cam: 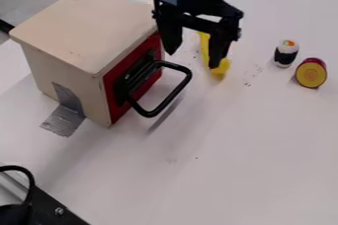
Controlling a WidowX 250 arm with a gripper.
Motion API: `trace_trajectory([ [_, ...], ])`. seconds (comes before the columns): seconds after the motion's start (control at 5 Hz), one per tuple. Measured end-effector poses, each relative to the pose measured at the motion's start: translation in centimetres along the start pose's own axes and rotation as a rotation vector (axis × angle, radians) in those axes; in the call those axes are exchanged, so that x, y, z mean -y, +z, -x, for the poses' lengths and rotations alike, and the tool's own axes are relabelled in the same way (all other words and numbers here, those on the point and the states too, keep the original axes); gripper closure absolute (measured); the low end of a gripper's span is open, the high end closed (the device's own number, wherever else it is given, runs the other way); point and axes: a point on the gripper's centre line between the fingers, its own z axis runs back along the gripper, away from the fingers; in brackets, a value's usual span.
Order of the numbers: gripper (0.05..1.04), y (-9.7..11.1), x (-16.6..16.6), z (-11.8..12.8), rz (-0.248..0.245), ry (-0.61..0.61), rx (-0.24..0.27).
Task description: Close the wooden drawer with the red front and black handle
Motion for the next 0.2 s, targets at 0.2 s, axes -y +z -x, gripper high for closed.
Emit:
trace_trajectory([
  [0.2, 0.085, -0.22, 0.2, -0.1, -0.007, -0.005, 0.014],
])
